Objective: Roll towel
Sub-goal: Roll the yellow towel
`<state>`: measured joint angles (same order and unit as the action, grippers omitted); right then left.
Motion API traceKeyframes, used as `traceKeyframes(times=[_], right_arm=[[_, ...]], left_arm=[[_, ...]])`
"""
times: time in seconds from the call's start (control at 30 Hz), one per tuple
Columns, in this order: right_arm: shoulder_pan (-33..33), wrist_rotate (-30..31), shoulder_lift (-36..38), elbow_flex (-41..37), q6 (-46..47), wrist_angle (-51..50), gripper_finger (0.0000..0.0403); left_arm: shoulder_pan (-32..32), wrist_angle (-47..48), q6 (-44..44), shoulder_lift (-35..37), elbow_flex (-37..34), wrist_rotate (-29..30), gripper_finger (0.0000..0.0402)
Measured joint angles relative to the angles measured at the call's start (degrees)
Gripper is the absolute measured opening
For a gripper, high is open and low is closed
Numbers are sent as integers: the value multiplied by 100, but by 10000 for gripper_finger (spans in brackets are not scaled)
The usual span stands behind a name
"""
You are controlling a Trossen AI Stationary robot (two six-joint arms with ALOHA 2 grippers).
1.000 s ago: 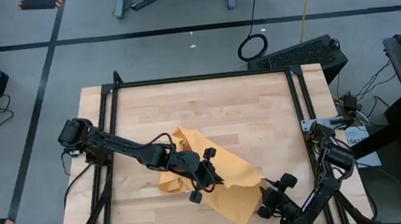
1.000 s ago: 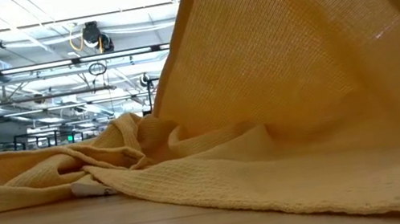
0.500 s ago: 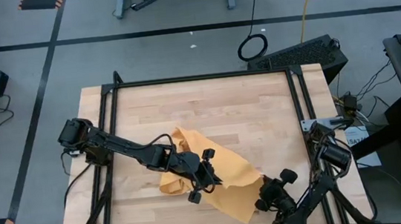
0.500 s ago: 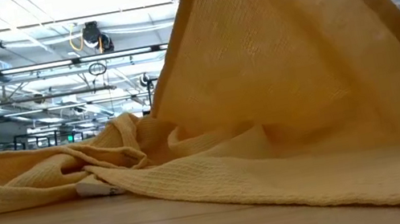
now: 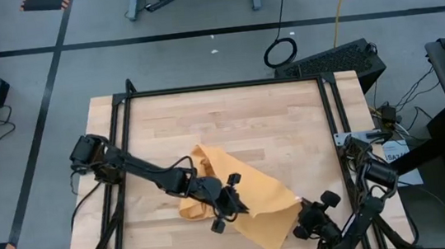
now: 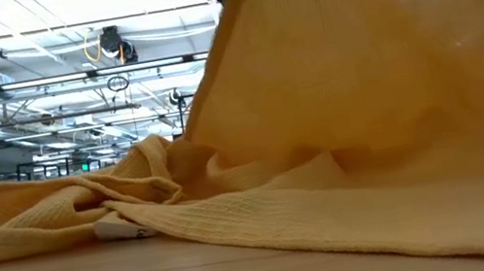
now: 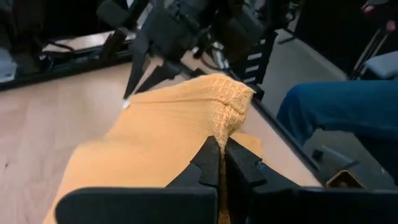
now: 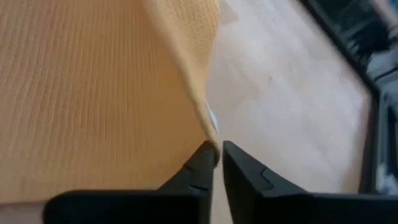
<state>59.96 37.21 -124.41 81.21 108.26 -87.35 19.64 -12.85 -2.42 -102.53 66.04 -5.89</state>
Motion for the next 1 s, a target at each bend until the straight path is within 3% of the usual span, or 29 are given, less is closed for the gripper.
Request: traceKeyframes(times=[0.17, 0.37, 0.43, 0.77, 1.0], right_arm=[[171, -455, 199, 4, 326, 213, 93], [255, 706, 309, 11, 97, 1248, 128], [113, 798, 309, 11, -148, 1553, 128], [-1140, 953, 294, -102, -3384, 4310, 64], [-2071, 427, 278, -192, -4377, 4946, 4]], left_arm=[[-168, 15, -76, -31, 0, 33, 6], [-619, 376, -820, 195, 3, 24, 6], [-830, 523, -906, 250, 4, -146, 6], [-1513, 457, -846, 667, 4, -892, 6], [-1676, 640, -1069, 933, 17, -1060, 6]])
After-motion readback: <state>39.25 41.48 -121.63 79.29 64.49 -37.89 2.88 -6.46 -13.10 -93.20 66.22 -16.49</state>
